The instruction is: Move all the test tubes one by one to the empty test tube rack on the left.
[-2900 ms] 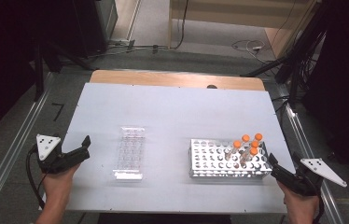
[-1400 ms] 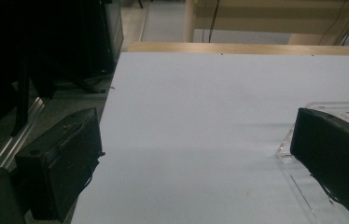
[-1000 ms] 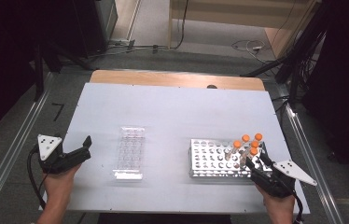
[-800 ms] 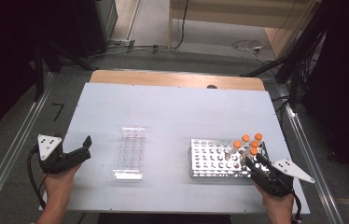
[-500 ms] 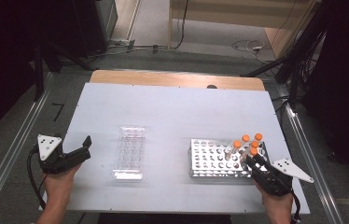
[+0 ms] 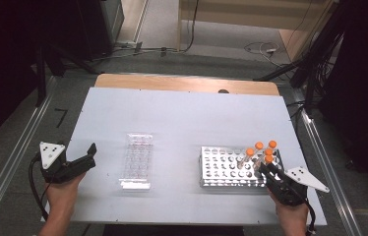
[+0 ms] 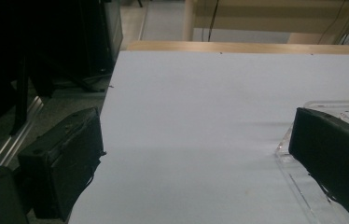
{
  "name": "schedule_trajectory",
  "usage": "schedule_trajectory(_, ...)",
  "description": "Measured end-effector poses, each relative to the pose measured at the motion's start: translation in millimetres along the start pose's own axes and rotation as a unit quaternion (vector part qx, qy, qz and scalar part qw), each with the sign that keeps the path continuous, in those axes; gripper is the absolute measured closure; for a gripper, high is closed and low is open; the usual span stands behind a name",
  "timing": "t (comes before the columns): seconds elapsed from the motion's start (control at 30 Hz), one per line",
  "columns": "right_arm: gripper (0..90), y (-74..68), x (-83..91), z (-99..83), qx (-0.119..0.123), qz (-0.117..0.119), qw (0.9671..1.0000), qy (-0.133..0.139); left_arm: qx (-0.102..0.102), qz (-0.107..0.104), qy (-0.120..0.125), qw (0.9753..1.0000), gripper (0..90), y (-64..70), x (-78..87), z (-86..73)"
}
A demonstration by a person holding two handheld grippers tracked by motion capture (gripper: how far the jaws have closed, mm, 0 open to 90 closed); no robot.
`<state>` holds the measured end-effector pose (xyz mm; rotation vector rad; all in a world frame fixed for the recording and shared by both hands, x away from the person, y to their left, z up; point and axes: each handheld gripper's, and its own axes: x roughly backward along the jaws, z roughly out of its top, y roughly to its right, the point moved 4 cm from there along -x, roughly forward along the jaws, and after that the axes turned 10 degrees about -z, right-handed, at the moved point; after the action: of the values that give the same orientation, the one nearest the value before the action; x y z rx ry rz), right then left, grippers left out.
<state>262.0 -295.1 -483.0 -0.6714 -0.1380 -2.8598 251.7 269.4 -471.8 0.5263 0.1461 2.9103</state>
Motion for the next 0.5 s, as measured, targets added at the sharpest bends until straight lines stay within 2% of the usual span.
schedule_trajectory(0.5, 71.8, 1.1, 9.6, 8.0, -0.008, -0.003, 0.9996, 0.027, 0.0, -0.002, -0.001, 1.0, 3.1, 0.4, -0.9, -0.2)
